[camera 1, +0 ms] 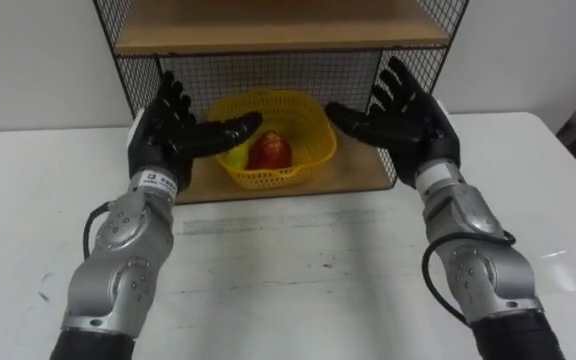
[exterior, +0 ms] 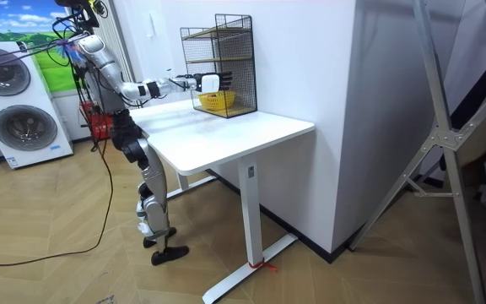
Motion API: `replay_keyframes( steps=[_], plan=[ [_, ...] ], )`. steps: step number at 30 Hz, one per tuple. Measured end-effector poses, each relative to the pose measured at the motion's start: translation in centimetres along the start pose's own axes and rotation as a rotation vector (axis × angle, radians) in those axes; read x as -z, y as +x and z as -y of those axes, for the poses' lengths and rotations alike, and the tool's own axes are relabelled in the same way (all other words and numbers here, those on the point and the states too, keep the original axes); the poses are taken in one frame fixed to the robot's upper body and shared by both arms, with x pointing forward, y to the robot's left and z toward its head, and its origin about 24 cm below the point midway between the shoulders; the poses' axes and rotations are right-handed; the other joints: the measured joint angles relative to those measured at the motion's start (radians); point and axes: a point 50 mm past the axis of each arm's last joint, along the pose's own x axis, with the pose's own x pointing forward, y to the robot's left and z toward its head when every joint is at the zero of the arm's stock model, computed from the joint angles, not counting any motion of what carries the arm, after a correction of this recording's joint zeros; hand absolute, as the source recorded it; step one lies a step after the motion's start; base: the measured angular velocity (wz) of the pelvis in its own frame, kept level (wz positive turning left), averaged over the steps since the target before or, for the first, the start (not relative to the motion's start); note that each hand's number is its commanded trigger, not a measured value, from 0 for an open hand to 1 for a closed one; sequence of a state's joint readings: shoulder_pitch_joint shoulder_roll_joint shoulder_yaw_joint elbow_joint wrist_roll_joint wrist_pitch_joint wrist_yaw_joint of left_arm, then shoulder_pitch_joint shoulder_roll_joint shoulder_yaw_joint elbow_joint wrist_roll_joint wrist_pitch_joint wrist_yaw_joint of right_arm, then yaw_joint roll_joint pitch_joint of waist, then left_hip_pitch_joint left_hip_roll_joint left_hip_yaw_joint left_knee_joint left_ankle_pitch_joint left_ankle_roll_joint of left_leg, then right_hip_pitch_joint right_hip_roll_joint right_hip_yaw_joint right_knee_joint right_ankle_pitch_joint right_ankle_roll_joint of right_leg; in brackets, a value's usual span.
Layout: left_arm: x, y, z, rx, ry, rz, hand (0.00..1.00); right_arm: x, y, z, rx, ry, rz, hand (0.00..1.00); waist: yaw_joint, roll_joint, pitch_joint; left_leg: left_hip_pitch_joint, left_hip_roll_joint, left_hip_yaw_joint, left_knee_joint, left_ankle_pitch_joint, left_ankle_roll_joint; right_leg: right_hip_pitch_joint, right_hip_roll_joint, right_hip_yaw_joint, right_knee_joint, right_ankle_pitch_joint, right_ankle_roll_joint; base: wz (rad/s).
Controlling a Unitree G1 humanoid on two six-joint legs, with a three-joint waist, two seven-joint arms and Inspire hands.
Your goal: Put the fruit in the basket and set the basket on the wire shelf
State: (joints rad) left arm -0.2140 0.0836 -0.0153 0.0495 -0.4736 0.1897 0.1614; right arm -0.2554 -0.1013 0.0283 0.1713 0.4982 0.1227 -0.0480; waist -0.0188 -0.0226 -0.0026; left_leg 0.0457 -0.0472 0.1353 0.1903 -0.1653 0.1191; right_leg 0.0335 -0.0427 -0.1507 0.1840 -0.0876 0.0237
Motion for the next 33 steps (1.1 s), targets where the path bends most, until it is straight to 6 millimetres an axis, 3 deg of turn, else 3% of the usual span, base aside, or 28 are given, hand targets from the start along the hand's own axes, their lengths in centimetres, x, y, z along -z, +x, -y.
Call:
replay_keyframes(
  steps=[3,9,17,25,29,33],
  plan=[
    [0.0,-0.6,0.1,0.013,0.0,0.013,0.0,0.1,-0.6,0.2,0.0,-0.003,0.007,0.0,0.0,0.0,0.0,0.003,0.0,-0.002,0.0,0.001,-0.001,0.004,-0.001,-0.002,0.0,0.0,0.0,0.01],
    [2.1,-2.5,-0.4,0.019,0.009,-0.041,0.0,2.0,-2.4,0.8,0.017,-0.087,-0.042,0.0,0.004,0.0,0.0001,0.0,0.0,-0.002,0.0,0.001,-0.001,0.0,0.0,-0.002,0.001,0.0,0.0,0.0],
    [1.6,-4.4,-0.4,0.096,-0.007,0.02,0.0,1.4,-4.3,0.8,-0.011,-0.096,0.013,0.0,-0.002,0.001,0.0004,-0.014,0.0,-0.002,0.0,0.001,-0.001,-0.012,0.001,-0.001,0.001,0.0,0.0,0.0],
    [5.9,-9.4,-2.6,0.114,0.026,-0.153,0.0,4.1,-8.4,1.5,-0.066,-0.128,-0.078,0.0,-0.005,0.005,0.0035,-0.021,0.0,-0.004,0.0,-0.008,-0.008,-0.017,0.002,0.007,0.003,0.0,0.0,-0.01],
    [5.6,-10.0,-3.4,0.125,0.06,-0.159,0.0,3.3,-9.5,1.4,-0.088,-0.171,-0.048,0.0,-0.003,0.007,0.0032,-0.037,0.0,-0.008,0.002,-0.008,-0.008,-0.03,0.002,0.005,0.003,-0.001,-0.001,0.03],
    [3.6,-10.3,-3.8,0.152,0.089,-0.062,0.0,1.8,-10.4,2.2,-0.102,-0.26,0.018,0.0,-0.002,0.017,0.0072,-0.041,0.0,-0.013,0.007,-0.005,-0.004,-0.029,0.001,-0.01,0.002,-0.001,-0.001,0.06]
  ],
)
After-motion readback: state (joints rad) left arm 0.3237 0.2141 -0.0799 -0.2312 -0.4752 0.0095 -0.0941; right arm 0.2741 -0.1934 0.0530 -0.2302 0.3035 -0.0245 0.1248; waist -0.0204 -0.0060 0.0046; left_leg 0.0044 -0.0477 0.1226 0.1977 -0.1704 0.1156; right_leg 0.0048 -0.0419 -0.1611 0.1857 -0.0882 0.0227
